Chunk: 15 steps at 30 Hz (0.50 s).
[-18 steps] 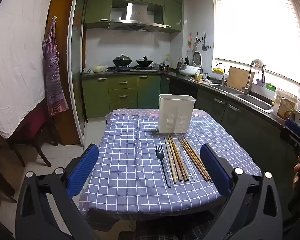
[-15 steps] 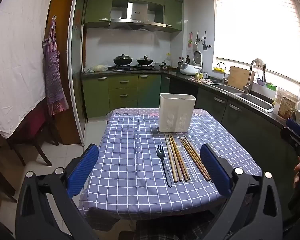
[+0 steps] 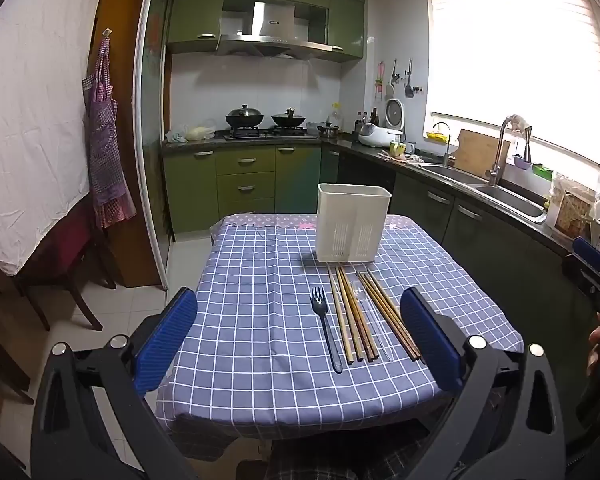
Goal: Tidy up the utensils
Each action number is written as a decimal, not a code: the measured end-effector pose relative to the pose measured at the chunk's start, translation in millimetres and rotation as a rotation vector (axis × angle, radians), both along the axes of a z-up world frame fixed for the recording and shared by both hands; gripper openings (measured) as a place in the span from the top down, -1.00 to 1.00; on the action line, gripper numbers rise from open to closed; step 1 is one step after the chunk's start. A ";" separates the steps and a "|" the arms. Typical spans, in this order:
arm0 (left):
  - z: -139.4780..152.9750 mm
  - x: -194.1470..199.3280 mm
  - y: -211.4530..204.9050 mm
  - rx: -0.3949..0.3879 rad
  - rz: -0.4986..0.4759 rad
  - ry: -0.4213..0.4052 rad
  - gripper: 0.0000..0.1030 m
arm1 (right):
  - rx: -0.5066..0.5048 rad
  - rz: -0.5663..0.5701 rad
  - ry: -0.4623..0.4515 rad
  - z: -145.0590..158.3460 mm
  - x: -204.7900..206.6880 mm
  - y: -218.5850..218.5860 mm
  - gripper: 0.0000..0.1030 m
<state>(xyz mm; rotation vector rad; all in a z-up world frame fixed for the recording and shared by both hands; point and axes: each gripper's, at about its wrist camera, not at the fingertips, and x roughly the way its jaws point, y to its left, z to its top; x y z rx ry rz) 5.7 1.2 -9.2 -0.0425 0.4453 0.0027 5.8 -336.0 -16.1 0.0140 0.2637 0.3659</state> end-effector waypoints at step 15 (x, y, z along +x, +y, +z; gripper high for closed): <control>-0.6 -0.8 -3.9 0.005 0.000 0.002 -0.88 | -0.001 0.004 0.012 -5.9 3.3 1.6 -0.93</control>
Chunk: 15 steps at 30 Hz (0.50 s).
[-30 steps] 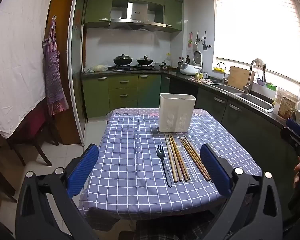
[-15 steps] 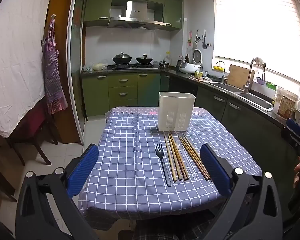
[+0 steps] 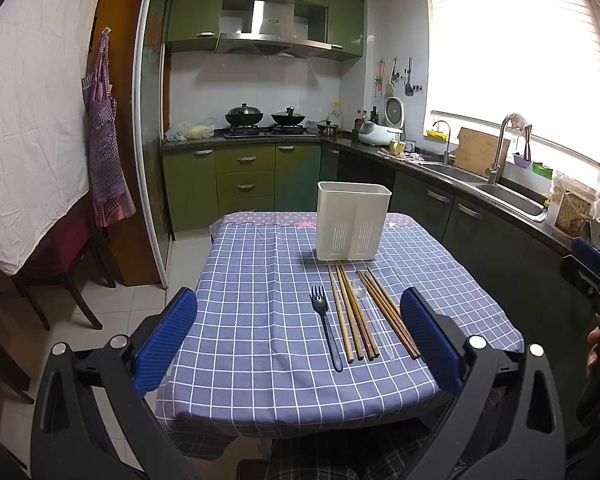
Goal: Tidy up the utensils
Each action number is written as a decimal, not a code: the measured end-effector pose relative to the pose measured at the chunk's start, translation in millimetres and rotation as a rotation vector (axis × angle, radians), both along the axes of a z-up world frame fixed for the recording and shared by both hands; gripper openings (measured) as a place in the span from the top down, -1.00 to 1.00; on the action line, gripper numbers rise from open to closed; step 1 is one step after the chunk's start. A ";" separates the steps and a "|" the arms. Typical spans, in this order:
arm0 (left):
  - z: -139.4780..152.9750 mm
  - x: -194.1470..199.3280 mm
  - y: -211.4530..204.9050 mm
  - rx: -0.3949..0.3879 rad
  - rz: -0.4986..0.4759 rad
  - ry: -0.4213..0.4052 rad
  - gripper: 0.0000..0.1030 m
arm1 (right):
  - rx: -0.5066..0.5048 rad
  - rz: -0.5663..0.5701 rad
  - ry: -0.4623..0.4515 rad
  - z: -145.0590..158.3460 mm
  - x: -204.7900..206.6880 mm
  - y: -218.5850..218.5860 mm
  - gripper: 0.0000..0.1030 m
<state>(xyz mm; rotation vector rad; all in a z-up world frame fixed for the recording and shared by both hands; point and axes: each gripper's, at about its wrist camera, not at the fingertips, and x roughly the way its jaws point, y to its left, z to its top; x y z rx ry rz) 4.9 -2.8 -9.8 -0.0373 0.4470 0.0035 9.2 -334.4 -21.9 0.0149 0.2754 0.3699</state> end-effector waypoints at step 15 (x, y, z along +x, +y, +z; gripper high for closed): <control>-3.0 0.0 -0.4 0.000 0.002 0.007 -0.88 | 0.000 0.002 0.009 -1.5 3.1 1.5 -0.93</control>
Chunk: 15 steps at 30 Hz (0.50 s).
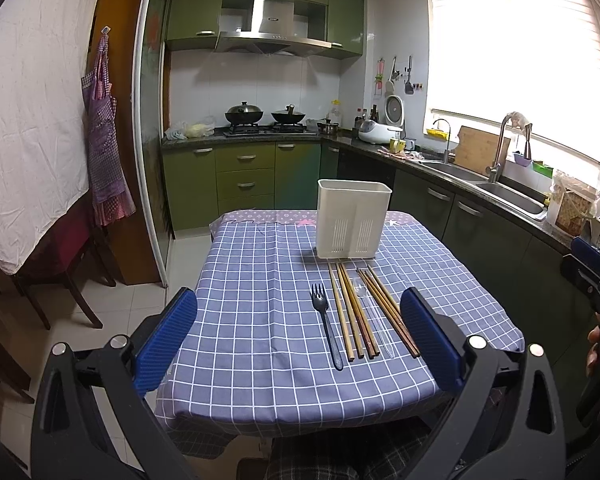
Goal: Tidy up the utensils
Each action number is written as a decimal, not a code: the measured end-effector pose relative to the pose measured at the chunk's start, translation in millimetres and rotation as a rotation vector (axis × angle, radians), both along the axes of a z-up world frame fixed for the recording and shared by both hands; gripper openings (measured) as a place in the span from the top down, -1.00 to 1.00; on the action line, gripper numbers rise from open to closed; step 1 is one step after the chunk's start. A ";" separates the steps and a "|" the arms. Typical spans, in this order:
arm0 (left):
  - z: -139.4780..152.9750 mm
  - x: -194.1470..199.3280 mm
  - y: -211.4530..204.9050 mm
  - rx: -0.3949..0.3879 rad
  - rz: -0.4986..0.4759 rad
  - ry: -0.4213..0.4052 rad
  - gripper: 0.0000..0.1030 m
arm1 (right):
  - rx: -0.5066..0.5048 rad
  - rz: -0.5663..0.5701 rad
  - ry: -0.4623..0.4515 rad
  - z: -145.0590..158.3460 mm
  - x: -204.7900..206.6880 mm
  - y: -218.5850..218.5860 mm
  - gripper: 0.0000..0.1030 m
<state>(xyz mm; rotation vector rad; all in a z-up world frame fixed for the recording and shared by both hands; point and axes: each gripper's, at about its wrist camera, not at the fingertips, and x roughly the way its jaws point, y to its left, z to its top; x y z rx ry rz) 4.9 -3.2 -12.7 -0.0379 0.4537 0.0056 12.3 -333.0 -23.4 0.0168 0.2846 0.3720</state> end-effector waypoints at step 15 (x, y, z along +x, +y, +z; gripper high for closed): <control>-3.0 -2.1 -1.9 0.000 -0.002 0.005 -0.88 | -0.001 0.000 0.007 0.1 1.8 0.3 -0.93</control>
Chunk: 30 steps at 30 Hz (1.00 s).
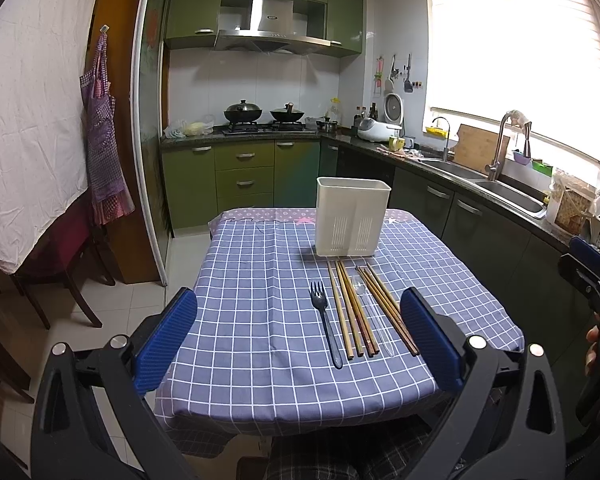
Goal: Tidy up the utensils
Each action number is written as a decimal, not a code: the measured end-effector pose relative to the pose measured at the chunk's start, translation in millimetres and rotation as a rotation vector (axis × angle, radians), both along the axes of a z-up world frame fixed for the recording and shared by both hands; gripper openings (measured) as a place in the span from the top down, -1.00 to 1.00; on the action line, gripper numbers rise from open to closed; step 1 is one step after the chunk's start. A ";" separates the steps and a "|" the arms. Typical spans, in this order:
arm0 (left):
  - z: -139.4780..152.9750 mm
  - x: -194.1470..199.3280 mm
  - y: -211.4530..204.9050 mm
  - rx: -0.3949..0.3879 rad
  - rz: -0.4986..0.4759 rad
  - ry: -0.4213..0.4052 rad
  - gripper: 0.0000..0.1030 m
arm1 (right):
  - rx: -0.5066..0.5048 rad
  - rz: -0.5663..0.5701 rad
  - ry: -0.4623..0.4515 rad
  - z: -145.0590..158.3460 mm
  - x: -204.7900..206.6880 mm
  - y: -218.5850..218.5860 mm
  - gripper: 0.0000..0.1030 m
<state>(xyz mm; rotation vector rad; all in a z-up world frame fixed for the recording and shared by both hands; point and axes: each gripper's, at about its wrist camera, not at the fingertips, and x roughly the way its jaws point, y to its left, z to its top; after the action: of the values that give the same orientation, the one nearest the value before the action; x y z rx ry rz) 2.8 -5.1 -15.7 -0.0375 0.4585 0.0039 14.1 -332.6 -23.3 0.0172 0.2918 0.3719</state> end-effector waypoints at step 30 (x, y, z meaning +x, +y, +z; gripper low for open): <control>-3.8 8.5 -5.3 0.007 -0.005 0.031 -0.88 | 0.002 0.002 0.016 -2.9 4.1 -1.1 -0.93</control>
<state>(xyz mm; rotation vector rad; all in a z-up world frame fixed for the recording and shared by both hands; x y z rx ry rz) 11.3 -10.4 -19.5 -0.0292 0.4893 0.0012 18.2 -333.7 -26.2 0.0218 0.3069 0.3741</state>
